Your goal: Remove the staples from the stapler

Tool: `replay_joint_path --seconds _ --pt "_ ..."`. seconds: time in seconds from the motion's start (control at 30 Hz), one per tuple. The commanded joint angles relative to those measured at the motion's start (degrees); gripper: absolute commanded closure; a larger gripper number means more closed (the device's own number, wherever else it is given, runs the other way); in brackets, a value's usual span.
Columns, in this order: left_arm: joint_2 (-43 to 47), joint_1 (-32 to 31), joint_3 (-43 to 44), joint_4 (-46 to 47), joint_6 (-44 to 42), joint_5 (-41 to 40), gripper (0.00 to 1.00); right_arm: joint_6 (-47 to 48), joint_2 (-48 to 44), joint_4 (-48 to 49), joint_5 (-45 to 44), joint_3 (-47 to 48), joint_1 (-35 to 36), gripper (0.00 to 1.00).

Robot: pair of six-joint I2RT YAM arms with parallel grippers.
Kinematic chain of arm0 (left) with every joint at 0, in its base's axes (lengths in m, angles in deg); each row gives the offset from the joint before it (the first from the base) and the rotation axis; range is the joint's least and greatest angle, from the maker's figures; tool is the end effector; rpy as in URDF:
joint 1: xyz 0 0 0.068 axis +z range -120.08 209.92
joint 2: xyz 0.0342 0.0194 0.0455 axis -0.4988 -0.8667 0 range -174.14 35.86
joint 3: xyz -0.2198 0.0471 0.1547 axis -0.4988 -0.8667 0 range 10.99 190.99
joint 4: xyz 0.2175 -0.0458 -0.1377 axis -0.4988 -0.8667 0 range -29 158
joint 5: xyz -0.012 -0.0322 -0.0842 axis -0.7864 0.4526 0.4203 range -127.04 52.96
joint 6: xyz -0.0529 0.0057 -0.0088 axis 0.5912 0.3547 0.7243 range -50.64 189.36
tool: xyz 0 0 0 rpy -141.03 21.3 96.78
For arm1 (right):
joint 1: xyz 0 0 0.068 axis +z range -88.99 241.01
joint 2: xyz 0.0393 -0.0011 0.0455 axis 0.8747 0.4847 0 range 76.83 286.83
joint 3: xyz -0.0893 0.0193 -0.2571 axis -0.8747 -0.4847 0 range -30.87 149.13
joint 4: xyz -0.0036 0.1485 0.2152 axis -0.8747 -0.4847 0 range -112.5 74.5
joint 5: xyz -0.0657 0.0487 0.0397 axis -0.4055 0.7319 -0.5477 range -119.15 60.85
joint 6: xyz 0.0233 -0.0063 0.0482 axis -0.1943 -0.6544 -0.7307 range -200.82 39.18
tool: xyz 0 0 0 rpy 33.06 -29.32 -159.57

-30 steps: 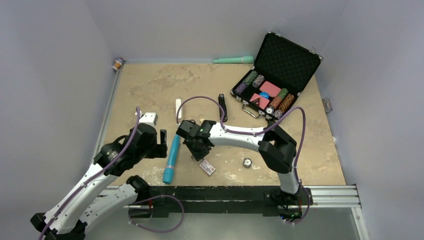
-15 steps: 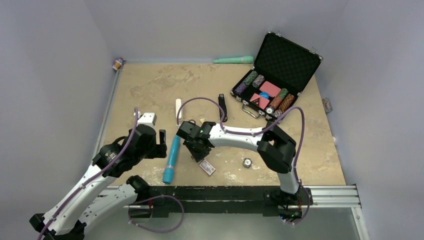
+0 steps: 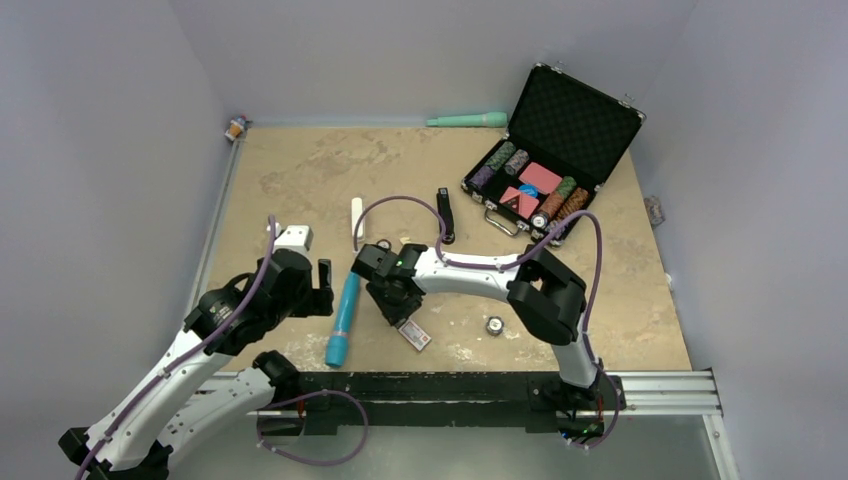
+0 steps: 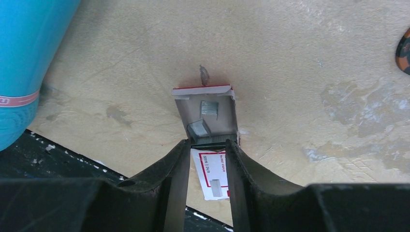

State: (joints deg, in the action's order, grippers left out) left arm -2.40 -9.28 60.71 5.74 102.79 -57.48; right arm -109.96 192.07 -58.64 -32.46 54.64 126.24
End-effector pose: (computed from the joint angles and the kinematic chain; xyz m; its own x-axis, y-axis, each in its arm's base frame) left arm 0.0921 -0.0591 0.3013 -0.7332 -0.0682 -0.6765 0.0206 0.9923 -0.1223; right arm 0.1726 0.3692 0.1782 -0.7877 -0.5467 -0.2841 -0.5906 0.8014 0.0953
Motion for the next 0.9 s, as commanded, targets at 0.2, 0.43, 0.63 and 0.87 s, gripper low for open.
replay_joint_path --seconds 0.2,0.43,0.63,0.87 --pt "0.4 -1.4 0.6 -0.5 1.1 -2.4 0.16 -1.3 -4.7 -5.0 -3.8 7.6 0.2 0.63" --pt "0.4 -1.9 0.6 -0.4 0.8 -2.3 0.16 -3.3 -12.3 -5.4 -6.9 -2.6 -1.4 0.63" --pt "1.3 -4.8 0.2 -0.6 1.3 -4.4 0.16 -5.1 -21.2 -2.8 -4.1 -14.1 -6.8 0.62" --pt "-2.6 -6.3 -0.5 3.9 -4.2 2.1 0.16 -6.6 -25.5 -2.8 -5.2 -19.6 -11.7 0.63"
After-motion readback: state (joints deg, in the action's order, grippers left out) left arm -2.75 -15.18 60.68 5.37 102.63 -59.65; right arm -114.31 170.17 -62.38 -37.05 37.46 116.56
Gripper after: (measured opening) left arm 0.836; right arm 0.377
